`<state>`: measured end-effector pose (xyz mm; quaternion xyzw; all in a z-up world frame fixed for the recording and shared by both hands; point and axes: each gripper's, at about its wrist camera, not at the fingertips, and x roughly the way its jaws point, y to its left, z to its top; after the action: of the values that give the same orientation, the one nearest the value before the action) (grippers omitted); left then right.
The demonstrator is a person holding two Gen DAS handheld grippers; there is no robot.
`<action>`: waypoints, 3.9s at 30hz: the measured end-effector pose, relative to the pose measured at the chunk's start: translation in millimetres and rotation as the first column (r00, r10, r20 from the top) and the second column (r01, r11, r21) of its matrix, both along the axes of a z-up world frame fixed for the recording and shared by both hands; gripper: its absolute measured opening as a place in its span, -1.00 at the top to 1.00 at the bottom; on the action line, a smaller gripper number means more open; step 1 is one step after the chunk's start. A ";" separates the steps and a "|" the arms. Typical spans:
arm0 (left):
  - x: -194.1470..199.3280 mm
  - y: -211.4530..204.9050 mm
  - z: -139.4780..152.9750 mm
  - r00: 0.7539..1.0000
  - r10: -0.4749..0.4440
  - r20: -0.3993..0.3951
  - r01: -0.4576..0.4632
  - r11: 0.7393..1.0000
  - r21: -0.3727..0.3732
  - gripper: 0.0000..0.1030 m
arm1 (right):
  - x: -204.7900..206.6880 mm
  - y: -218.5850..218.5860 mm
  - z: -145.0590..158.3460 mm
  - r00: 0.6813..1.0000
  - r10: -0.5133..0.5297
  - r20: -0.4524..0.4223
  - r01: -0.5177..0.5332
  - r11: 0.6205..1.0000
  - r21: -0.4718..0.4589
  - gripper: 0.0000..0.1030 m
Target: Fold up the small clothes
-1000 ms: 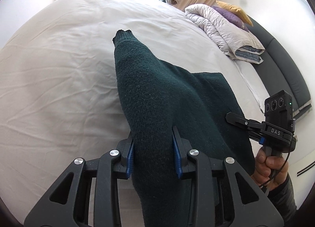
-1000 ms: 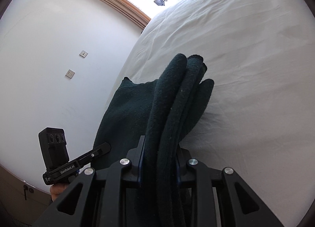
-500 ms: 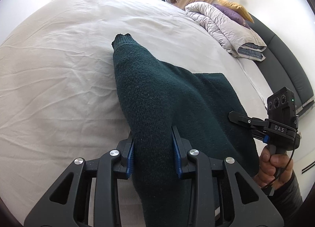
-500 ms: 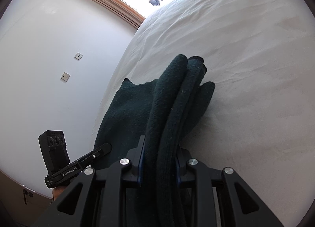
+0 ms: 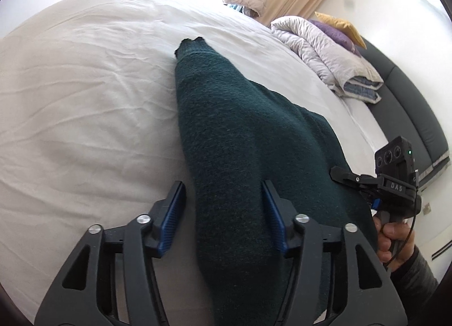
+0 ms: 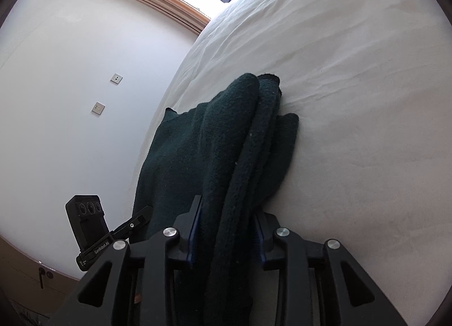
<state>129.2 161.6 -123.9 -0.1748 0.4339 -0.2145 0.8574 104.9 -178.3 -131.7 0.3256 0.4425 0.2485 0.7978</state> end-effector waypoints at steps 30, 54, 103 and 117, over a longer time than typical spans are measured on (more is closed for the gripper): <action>-249.6 -39.7 192.1 0.831 0.181 0.526 -0.404 0.846 0.347 -1.00 | -230.3 34.9 204.0 0.786 -0.227 0.575 0.552 0.677 -0.487 -1.00; -197.7 -53.2 79.0 0.971 0.179 0.158 -0.234 0.842 0.486 -1.00 | -215.3 73.2 132.0 0.928 -0.194 0.318 0.353 0.732 -0.583 -1.00; -190.3 -48.8 66.0 0.970 0.211 0.117 -0.241 0.845 0.478 -1.00 | -202.7 83.9 109.1 0.955 -0.183 0.235 0.292 0.734 -0.613 -1.00; -190.7 -49.0 65.1 0.971 0.210 0.115 -0.239 0.846 0.477 -1.00 | -204.3 86.1 106.1 0.957 -0.178 0.229 0.284 0.739 -0.610 -1.00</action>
<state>-61.5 112.6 -58.8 0.0038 0.4254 -0.0014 0.9050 -99.4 -92.3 -25.6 0.0679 0.3927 0.0072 0.9171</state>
